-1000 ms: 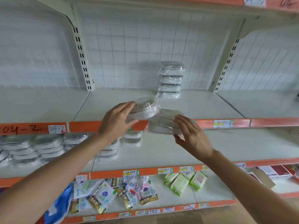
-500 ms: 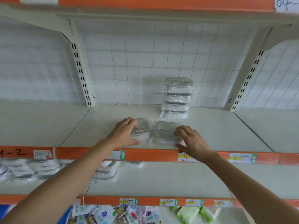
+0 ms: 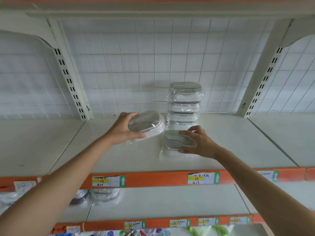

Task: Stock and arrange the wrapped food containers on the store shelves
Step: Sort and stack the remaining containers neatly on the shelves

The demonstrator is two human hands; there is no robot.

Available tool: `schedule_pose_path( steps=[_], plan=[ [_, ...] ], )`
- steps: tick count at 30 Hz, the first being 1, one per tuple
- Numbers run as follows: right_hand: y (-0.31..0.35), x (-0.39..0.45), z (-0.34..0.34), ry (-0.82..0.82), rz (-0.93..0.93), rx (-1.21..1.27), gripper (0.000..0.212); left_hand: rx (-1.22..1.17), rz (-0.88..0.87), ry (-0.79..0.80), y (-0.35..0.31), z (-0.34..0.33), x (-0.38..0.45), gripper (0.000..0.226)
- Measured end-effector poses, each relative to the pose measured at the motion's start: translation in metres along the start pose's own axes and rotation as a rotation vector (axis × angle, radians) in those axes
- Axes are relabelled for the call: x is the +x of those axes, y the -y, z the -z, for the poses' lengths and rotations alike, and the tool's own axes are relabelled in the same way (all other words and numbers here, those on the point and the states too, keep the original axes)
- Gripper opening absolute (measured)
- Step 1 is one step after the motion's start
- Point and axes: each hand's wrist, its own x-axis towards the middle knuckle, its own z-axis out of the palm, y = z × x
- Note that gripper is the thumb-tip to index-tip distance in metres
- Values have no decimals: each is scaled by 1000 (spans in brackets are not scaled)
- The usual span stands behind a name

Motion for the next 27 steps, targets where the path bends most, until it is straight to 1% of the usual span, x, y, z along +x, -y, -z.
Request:
schedule_pose_path(
  steps=[3, 5, 9, 10, 11, 12, 14, 15, 17, 18, 19, 21, 22, 23, 24, 25, 27],
  plan=[
    [0, 1, 0, -41, -27, 71, 83, -7, -105, 88, -31, -21, 17, 95],
    [0, 0, 1, -77, -56, 94, 93, 15, -161, 108, -46, -40, 26, 94],
    [2, -6, 9, -165, -1, 91, 115, 69, -240, 148, -64, -71, 36, 96],
    [4, -7, 13, -185, 27, 116, 115, 66, -254, 155, -65, -76, 37, 96],
    [5, -8, 17, -187, 49, 135, 110, 59, -264, 159, -65, -79, 37, 96],
    [8, -8, 22, -168, 61, 131, 100, 49, -267, 158, -66, -80, 36, 94],
    [11, -5, 29, -121, 44, 77, 78, -9, -258, 122, -63, -79, 34, 86],
    [11, -4, 30, -118, 22, 68, 72, -71, -246, 84, -61, -78, 32, 77],
    [10, -2, 29, -140, -11, 85, 68, -253, -166, 2, -55, -75, 27, 57],
    [11, -2, 28, -150, -15, 95, 68, -336, -103, -23, -53, -74, 24, 50],
    [10, -2, 27, -156, -17, 104, 68, -393, -40, -30, -51, -74, 21, 49],
    [8, -2, 25, -161, -17, 109, 68, -424, 61, 19, -47, -75, 16, 63],
    [8, -1, 23, -163, -20, 108, 69, -405, 93, 69, -47, -75, 14, 72],
    [7, -1, 22, -164, -27, 109, 70, -370, 107, 121, -46, -76, 11, 77],
    [7, -1, 21, -171, -38, 111, 74, -341, 102, 162, -46, -78, 9, 73],
    [7, -1, 18, -185, -59, 116, 81, -322, 84, 182, -46, -80, 8, 63],
    [5, -1, 14, -213, -153, 168, 95, -279, 67, 153, -47, -85, 6, 46]
  ],
)
